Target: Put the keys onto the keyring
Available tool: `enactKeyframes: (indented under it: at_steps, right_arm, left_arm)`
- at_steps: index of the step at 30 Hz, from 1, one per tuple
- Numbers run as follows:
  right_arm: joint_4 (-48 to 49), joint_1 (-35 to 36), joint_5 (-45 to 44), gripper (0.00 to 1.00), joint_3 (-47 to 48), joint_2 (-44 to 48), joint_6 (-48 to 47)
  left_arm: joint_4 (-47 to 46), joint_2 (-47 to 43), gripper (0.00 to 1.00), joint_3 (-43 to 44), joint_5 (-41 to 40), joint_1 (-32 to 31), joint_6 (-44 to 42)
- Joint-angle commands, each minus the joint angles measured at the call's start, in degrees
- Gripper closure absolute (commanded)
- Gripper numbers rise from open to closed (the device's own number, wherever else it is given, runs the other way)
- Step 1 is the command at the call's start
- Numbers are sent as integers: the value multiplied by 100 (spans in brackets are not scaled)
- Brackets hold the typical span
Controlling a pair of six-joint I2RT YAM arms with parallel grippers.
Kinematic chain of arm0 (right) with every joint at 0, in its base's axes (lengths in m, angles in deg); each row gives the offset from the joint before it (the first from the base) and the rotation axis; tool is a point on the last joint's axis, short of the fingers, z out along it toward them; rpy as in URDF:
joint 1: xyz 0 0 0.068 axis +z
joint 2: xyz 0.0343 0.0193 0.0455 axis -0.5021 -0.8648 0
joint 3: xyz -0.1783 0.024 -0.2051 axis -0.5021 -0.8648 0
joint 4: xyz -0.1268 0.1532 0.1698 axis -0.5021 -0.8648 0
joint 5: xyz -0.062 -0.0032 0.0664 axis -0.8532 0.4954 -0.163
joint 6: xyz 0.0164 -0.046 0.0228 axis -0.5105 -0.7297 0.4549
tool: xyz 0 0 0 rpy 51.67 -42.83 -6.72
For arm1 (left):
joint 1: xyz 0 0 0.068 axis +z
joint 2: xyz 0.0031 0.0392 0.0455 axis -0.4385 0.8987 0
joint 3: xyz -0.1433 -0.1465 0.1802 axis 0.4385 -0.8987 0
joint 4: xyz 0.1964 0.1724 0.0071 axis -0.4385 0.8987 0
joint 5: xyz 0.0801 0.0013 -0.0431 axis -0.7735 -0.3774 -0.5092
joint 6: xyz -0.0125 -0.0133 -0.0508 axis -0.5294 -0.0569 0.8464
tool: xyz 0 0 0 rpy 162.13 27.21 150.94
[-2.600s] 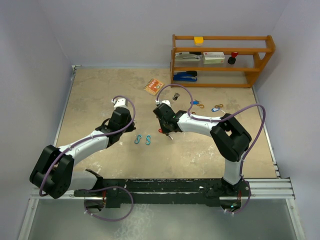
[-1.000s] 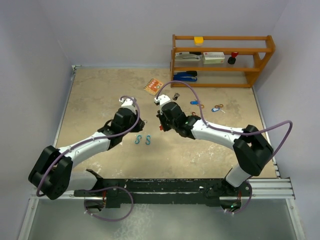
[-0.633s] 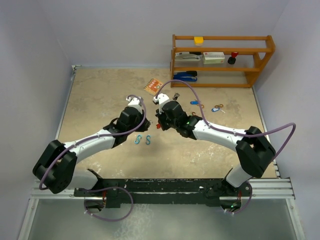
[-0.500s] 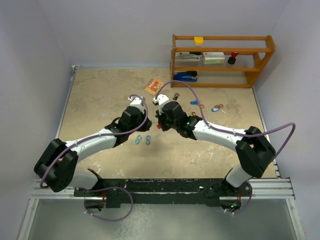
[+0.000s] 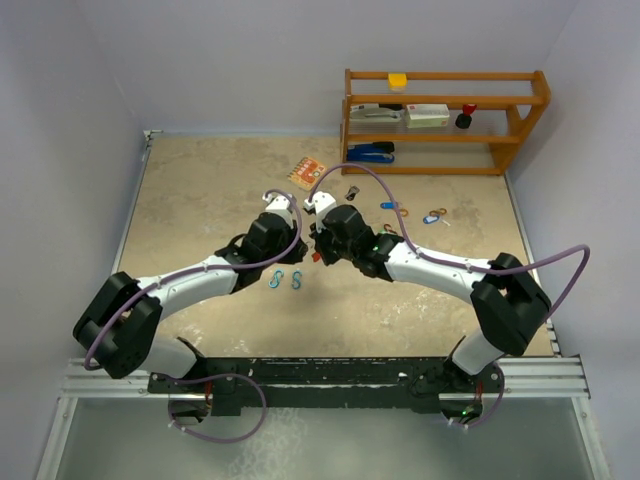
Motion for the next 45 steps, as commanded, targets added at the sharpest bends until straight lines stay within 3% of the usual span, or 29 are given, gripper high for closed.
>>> enactKeyframes:
  at_steps: [1, 45]
  right_arm:
    - [249, 33, 83, 100, -56, 252, -88]
    - [607, 51, 2, 100, -204, 285, -66]
  left_arm:
    - [-279, 9, 100, 286, 1, -54, -120]
    - [-304, -89, 100, 217, 196, -134, -124]
